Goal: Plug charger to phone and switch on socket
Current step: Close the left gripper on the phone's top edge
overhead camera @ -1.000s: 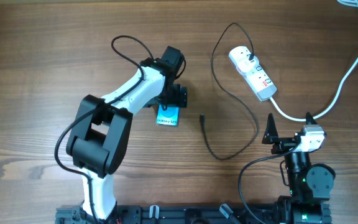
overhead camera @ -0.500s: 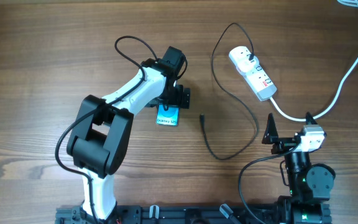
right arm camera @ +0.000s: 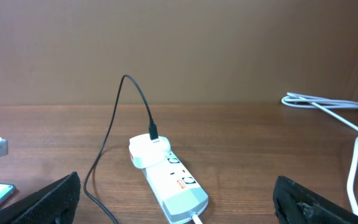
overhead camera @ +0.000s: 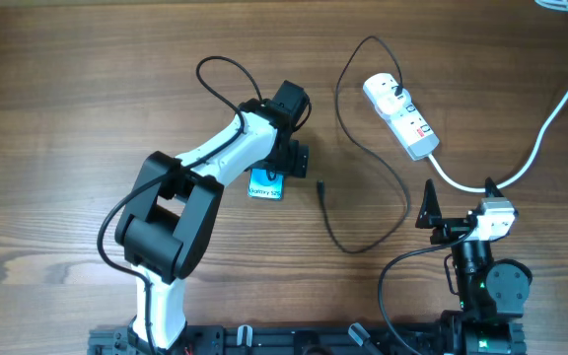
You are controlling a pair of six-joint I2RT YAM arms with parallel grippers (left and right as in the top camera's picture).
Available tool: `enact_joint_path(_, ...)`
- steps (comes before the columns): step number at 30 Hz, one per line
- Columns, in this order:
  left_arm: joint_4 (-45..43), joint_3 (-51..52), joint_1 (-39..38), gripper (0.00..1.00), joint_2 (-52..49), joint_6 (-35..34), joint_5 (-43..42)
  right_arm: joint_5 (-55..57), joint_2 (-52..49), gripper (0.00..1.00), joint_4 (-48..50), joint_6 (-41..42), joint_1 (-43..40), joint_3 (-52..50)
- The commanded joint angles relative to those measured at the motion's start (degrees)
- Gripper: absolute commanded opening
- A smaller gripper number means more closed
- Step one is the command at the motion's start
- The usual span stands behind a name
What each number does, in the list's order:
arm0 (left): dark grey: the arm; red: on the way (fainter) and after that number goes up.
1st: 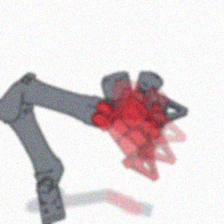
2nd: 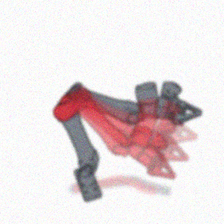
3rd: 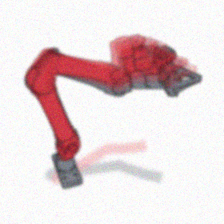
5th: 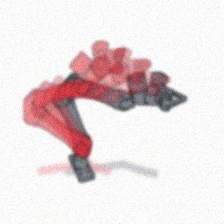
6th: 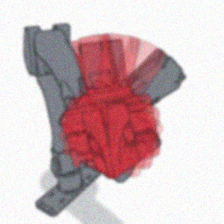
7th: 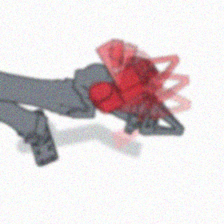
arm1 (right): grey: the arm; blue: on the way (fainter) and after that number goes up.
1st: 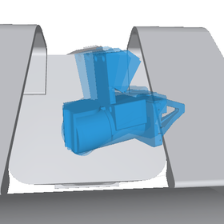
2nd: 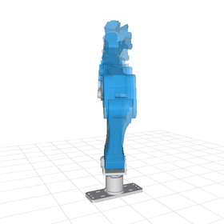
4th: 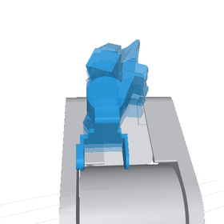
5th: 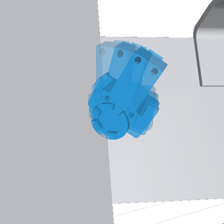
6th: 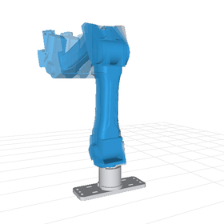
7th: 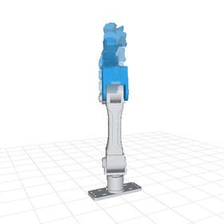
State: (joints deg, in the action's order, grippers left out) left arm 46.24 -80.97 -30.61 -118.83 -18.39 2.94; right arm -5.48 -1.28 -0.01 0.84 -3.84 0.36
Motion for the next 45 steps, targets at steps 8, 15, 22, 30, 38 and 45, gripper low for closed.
enact_joint_path(8,-1.49,0.5,2.32,1.0,-2.95,-0.46,1.66,0.76,0.09,1.0,0.15,0.7,0.13,-0.07)
enact_joint_path(15,-0.22,0.5,1.86,1.0,-2.95,-0.02,0.52,0.76,0.09,1.0,0.15,0.68,0.13,-0.07)
enact_joint_path(22,1.33,0.5,0.87,0.99,-2.97,-0.02,0.55,0.76,0.09,1.0,0.15,0.7,0.13,-0.07)
enact_joint_path(30,1.49,0.5,0.87,0.95,-2.97,-0.02,0.59,0.76,0.09,1.0,0.15,0.72,0.13,-0.07)
enact_joint_path(38,1.07,0.5,0.87,0.89,-2.97,-0.02,0.59,0.76,0.09,1.0,0.15,0.7,0.13,-0.07)
enact_joint_path(45,0.92,0.5,0.87,0.8,-2.97,-0.02,0.59,0.76,0.09,1.0,0.15,0.68,0.13,-0.07)
